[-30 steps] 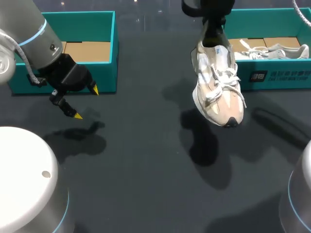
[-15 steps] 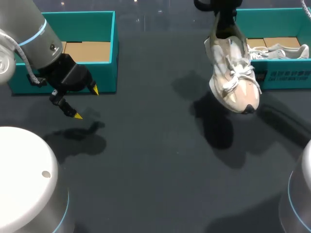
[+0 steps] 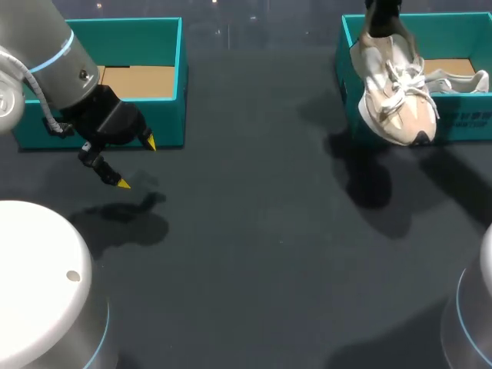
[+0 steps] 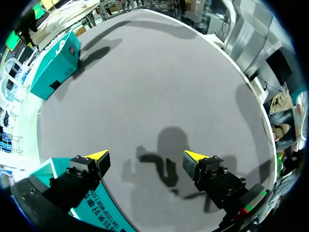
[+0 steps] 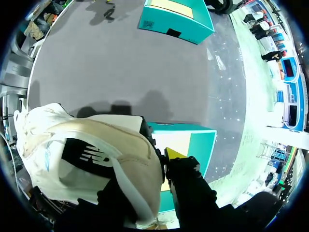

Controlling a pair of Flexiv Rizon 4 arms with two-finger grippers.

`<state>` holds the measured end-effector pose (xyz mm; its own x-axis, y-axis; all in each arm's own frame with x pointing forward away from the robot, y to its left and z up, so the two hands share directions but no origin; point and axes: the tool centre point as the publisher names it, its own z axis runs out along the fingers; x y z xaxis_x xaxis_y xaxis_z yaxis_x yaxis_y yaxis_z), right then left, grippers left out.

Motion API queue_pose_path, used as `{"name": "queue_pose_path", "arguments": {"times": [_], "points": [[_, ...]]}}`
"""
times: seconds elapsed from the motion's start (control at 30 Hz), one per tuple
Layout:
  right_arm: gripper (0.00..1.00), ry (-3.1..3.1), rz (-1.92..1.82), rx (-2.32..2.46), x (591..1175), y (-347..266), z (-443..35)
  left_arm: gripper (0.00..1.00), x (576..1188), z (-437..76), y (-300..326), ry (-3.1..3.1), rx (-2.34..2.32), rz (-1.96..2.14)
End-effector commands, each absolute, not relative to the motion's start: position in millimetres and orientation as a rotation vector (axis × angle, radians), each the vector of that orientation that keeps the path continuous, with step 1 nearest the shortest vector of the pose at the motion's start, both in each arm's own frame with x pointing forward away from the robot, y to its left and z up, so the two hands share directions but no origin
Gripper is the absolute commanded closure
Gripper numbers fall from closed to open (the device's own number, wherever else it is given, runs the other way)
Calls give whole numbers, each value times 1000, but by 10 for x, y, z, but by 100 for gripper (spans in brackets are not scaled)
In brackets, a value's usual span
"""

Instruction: Take the shoe out of the shoebox, open the shoe tongue, remove and reinsert the insole, then place the shoe into the shoebox

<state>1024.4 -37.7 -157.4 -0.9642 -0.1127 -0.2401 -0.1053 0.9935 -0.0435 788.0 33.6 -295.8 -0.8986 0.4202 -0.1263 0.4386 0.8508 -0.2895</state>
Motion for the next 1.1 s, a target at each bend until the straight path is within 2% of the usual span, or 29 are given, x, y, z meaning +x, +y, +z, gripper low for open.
{"name": "queue_pose_path", "arguments": {"times": [0.03,0.2,0.57,0.73,1.1], "points": [[100,2903,-55,-159,10268,-349,-1546,0,7868,-2953,342,2965,689,-482],[100,2903,-55,-159,10268,-349,-1546,0,7868,-2953,342,2965,689,-482],[100,2848,-193,-47,11224,-1274,-1407,0,7868,-2953,342,2965,689,-482],[100,2830,-193,-25,11471,-1577,-1349,0,7868,-2953,342,2965,689,-482],[100,2858,-177,10,11546,-1681,-1392,0,7868,-2953,342,2965,689,-482]]}}
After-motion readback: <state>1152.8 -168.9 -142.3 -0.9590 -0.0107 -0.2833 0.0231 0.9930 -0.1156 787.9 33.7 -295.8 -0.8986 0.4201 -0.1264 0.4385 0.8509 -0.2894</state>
